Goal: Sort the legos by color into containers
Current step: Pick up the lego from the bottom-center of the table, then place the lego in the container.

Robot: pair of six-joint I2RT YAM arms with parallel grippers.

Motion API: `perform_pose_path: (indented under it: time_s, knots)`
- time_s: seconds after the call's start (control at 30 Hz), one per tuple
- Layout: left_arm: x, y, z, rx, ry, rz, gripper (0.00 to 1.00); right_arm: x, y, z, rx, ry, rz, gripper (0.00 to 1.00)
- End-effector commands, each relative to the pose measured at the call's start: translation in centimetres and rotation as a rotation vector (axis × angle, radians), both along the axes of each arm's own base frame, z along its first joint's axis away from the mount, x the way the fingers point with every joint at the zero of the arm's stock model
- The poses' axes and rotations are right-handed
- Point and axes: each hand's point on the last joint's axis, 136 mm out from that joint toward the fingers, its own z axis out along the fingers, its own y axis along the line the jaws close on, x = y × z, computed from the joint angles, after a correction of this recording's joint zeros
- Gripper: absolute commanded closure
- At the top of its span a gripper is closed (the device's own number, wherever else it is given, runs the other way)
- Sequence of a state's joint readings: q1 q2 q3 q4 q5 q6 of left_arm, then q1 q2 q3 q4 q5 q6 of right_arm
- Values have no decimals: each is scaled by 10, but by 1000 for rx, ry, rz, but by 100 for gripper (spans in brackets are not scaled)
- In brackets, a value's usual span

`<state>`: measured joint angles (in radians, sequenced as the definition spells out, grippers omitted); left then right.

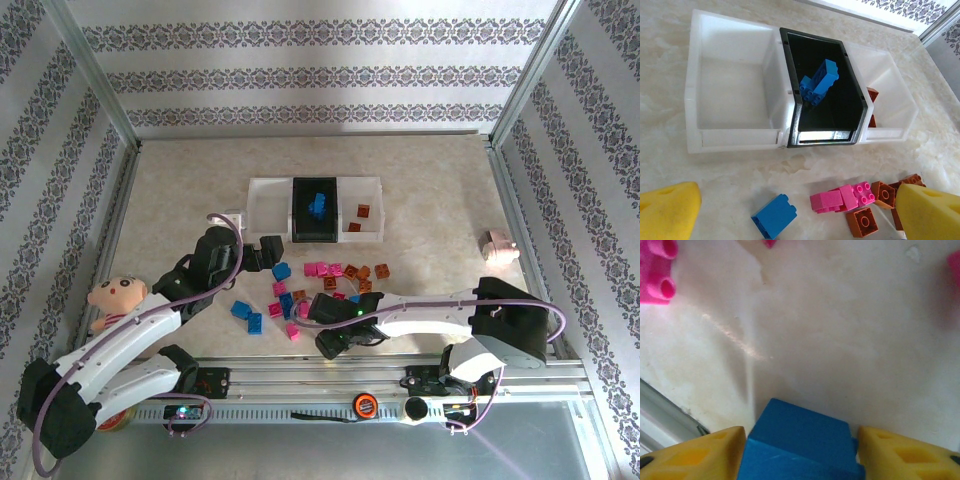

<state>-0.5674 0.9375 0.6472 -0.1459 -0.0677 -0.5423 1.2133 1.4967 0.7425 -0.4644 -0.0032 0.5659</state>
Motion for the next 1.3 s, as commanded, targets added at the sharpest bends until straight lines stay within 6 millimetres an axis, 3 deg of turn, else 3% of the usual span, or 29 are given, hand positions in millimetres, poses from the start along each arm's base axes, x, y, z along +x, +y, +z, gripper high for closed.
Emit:
perform_pose_path:
  time_s: [0.0,0.07,0.2,0.3,0.47,0.57,0.63,0.77,1.0,1.03,1.13,1.27]
  knots:
    - [-2,12,-6,45,14,34,1,2,8,10,36,-28,14,53]
    - [-2,15,-7,53,16,48,0,8,11,20,64,-54,20,62]
    - [-3,22,-9,53,18,85,1,30,17,51,168,-95,-7,68]
    - [-5,23,-10,44,13,89,1,69,18,87,250,-179,-50,69]
    - [-7,24,-14,20,15,98,1,160,22,140,357,-324,-177,70]
    - [-10,24,-15,9,14,96,1,210,24,143,348,-340,-245,69]
    - [-11,27,-15,12,16,103,1,238,25,135,322,-339,-280,68]
    - [-17,26,-16,-3,15,85,1,281,32,119,276,-342,-321,67]
    - [-22,20,-26,-33,43,55,0,323,46,100,260,-317,-380,61]
    - [-23,20,-28,-32,50,51,0,326,47,99,261,-316,-384,59]
    - [-24,19,-30,-31,62,43,1,335,50,100,271,-318,-398,38]
    - [-27,18,-31,-25,75,33,0,338,52,118,301,-343,-399,31]
